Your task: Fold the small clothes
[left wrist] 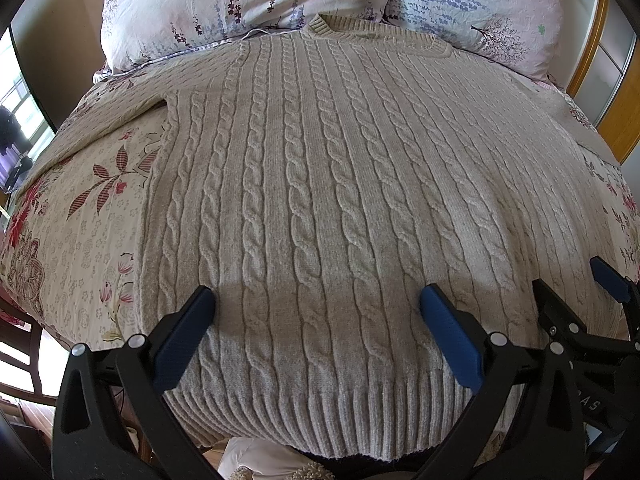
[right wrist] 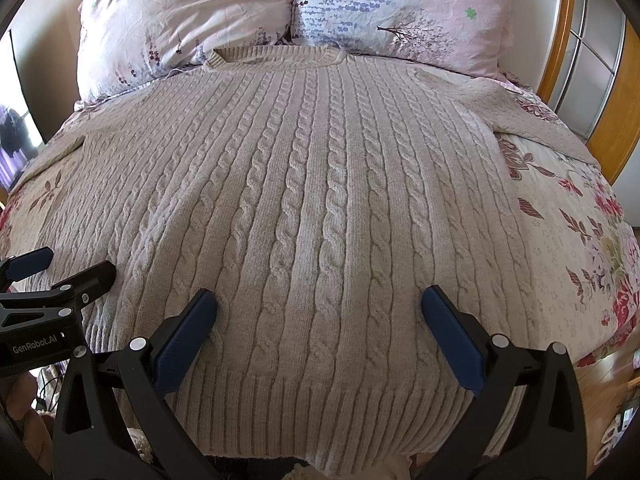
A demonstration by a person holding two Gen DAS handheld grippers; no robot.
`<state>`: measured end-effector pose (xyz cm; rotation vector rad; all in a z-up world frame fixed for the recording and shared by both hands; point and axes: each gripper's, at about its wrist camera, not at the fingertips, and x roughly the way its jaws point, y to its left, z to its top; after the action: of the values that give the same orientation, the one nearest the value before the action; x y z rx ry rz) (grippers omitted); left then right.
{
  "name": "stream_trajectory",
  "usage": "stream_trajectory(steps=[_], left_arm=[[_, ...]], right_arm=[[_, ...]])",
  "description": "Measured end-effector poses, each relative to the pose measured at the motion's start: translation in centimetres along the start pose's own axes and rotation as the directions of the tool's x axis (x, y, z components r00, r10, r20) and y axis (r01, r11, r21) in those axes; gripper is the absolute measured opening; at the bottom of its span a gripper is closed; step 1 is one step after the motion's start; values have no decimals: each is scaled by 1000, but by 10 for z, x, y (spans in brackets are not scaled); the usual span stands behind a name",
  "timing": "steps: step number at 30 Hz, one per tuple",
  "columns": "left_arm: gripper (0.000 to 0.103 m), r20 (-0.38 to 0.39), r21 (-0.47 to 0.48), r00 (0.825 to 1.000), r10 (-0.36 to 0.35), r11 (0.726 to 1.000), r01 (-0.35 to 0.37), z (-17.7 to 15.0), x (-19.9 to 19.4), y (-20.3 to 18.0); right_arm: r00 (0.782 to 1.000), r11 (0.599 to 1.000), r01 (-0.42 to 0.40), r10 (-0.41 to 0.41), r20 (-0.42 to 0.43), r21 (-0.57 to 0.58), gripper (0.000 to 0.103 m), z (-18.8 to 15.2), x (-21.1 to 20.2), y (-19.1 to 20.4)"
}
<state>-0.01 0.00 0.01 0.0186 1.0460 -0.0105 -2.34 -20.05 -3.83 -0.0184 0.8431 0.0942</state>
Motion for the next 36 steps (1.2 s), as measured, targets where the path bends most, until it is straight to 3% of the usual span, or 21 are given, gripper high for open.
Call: stream_trajectory(steps=[16, 22, 26, 30, 33, 36], left_arm=[[101, -7, 10, 1000, 0, 1000, 0, 2, 0, -1], [101, 17, 44, 1000, 1, 999, -2, 2, 0, -2], [101, 49, 104, 999, 10, 994, -16, 7, 1, -7], [101, 65, 118, 997, -36, 993, 28, 18, 6, -2], [101, 61, 114, 994, -94, 990, 87, 29, 9, 4], [101, 77, 93, 982, -175, 981, 167, 44, 10, 16]], right_arm=[[998, 997, -42, 45, 46, -65, 102, -2, 0, -1], [993, 991, -89, 95, 64, -97, 102, 3, 3, -7], [985, 987, -158, 155, 78, 27, 101, 26, 2, -40], [982, 954, -176, 152, 113, 242, 87, 62, 3, -103], [986, 902, -151, 109, 125, 405, 75, 89, 11, -162], [992, 816, -114, 57, 117, 567, 67, 108, 28, -225]])
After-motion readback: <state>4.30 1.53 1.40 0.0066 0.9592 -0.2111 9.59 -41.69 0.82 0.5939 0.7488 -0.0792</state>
